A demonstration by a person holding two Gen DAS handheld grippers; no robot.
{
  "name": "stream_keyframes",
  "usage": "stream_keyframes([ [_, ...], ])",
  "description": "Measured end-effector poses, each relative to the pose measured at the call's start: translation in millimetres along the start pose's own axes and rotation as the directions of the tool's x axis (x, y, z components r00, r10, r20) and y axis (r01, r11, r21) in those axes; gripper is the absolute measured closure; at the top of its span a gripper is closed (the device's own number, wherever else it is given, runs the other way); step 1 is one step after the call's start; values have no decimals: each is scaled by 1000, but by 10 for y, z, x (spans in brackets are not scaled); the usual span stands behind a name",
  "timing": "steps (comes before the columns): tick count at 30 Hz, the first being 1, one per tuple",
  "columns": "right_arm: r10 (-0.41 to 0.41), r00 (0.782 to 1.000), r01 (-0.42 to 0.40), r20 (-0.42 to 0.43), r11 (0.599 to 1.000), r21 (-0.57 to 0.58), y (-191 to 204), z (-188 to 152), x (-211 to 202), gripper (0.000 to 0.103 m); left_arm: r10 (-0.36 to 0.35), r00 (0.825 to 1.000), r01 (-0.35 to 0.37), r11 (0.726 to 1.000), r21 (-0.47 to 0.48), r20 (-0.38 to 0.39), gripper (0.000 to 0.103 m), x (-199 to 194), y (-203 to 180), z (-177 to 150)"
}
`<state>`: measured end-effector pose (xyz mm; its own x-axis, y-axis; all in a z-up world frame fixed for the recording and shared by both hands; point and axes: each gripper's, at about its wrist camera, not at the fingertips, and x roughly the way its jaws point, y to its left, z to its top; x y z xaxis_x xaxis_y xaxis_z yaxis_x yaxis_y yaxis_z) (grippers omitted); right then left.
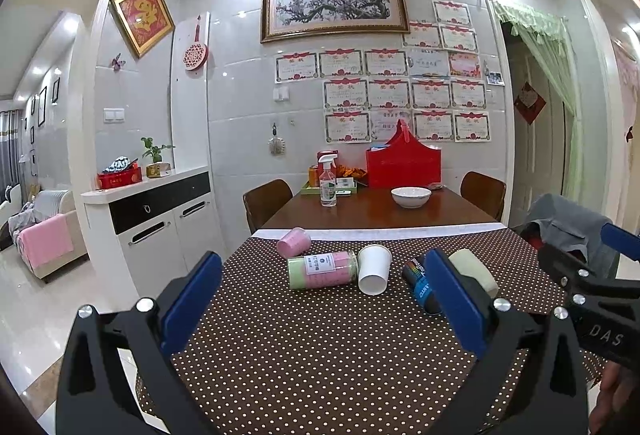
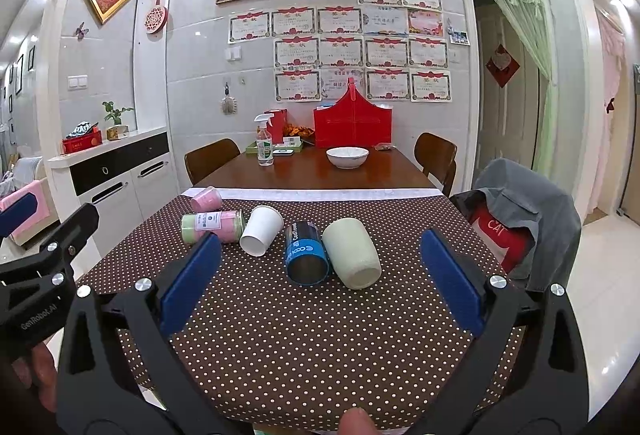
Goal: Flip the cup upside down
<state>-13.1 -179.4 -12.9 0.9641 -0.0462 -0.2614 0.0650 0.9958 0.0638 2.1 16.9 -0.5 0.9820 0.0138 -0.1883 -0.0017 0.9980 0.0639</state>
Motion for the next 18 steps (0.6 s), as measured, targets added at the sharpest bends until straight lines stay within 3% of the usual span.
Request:
stream_keyframes([
  [18, -3, 1000, 3, -2, 1000, -8, -11, 22, 65, 6, -3, 1000, 3, 1000, 9, -7, 4, 90, -4, 25],
])
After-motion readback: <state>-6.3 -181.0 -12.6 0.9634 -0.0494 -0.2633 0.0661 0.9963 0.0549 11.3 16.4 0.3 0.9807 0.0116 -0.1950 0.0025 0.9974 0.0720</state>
